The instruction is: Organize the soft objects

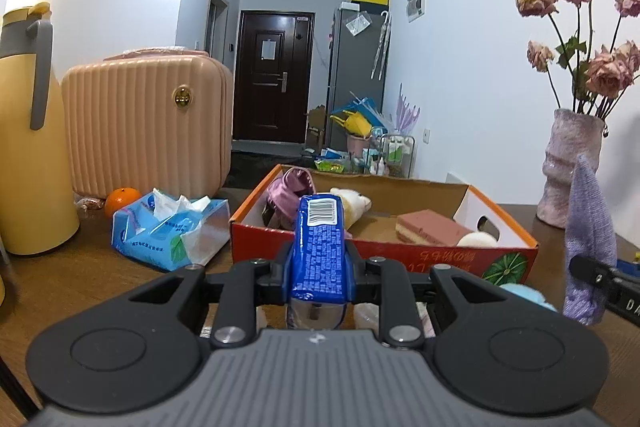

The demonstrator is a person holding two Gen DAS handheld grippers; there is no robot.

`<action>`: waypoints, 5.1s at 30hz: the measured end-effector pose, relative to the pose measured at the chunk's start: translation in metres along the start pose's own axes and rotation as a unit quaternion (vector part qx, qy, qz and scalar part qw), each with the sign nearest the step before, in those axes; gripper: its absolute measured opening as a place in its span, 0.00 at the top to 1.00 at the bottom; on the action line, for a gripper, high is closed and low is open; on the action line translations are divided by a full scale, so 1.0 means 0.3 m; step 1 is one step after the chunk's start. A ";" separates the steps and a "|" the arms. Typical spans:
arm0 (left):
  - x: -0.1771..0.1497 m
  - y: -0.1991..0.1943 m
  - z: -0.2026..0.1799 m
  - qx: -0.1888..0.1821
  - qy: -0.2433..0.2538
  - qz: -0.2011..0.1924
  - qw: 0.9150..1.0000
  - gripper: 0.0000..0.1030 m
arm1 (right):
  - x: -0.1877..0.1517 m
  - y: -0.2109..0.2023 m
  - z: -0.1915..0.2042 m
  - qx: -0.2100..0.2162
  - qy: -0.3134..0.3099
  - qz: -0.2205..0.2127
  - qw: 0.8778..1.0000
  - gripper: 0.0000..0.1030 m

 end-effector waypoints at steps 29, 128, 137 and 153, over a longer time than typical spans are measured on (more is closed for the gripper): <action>0.128 0.062 -0.099 -0.009 -0.040 -0.041 0.998 0.77 | 0.108 0.096 0.070 0.018 -0.006 -0.039 0.999 0.69; 0.102 0.567 -0.143 0.030 0.026 0.001 0.999 0.26 | 0.061 0.632 0.189 0.029 -0.049 0.092 0.994 0.37; 0.128 0.523 -0.116 0.060 0.012 -0.031 0.998 0.00 | 0.079 0.616 0.179 0.020 -0.047 0.072 0.996 0.02; 0.125 0.515 -0.080 0.080 0.005 -0.031 0.996 0.00 | 0.080 0.561 0.159 0.008 -0.052 0.045 0.998 0.01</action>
Point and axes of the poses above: each gripper's, at about its wrist camera, not at the fingertips, and y roughly the way its jaws point, z to its left, x to its top, the point moved 10 cm from there along y, roughly the way its jaws point, and after that the axes turned 3 degrees about -x, right-handed, at the moved point
